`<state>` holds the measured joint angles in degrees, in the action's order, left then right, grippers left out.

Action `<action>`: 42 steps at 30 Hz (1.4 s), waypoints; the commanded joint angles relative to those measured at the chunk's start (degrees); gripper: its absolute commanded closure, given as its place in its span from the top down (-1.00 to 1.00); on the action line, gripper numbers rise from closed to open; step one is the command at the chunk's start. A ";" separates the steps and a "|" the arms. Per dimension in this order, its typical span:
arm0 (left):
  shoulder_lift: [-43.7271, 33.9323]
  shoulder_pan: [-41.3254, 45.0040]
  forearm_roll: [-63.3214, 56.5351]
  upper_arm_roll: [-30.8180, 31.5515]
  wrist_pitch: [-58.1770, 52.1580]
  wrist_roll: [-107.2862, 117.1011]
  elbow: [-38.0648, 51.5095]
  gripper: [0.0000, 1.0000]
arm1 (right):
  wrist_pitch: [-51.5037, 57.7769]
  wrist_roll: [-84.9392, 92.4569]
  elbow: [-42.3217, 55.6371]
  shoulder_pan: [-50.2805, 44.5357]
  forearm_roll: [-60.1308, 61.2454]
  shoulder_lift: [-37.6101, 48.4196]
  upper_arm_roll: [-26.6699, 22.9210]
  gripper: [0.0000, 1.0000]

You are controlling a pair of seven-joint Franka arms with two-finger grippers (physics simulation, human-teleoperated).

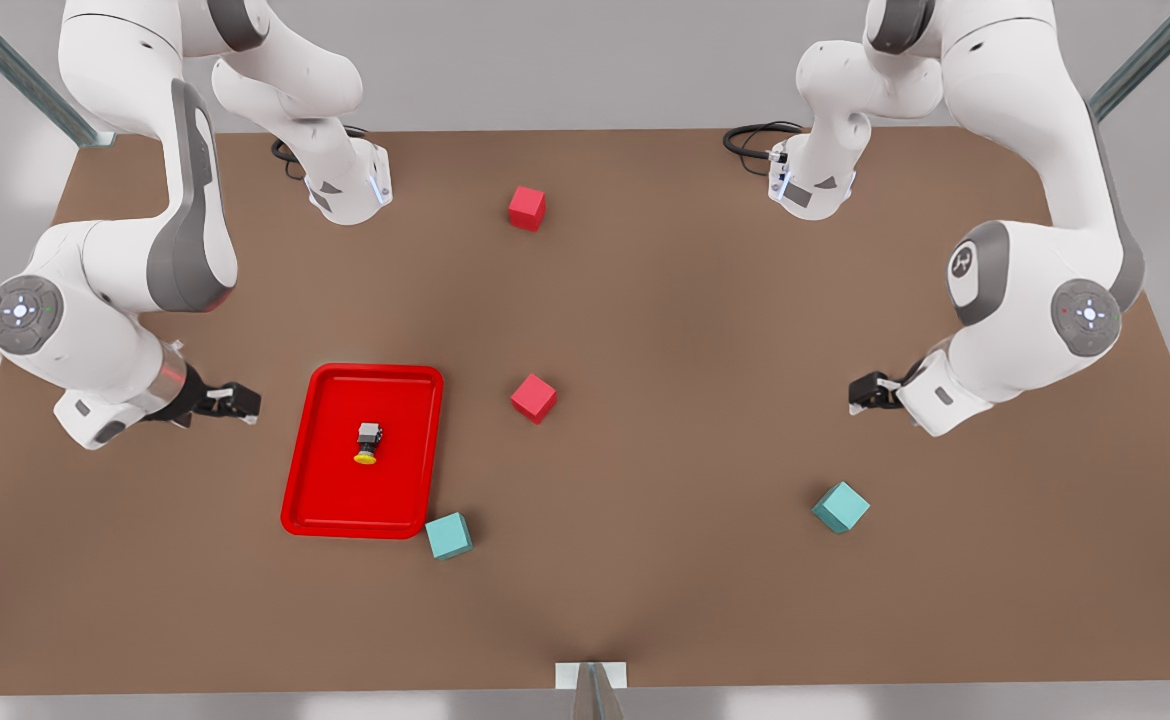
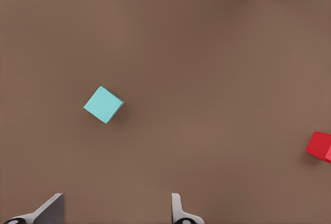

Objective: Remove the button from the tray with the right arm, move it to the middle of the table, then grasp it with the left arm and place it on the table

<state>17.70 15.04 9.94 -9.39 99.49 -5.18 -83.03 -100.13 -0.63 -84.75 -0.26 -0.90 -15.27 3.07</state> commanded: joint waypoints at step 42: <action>0.23 0.78 -4.40 0.43 -4.39 -1.23 0.85 1.00 | -45.95 -22.14 -30.29 -8.44 -0.33 -16.20 0.00 1.00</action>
<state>18.05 15.83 5.73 -8.98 95.21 -6.61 -82.21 -140.22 -14.74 -115.05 -8.70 -1.26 -31.29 3.08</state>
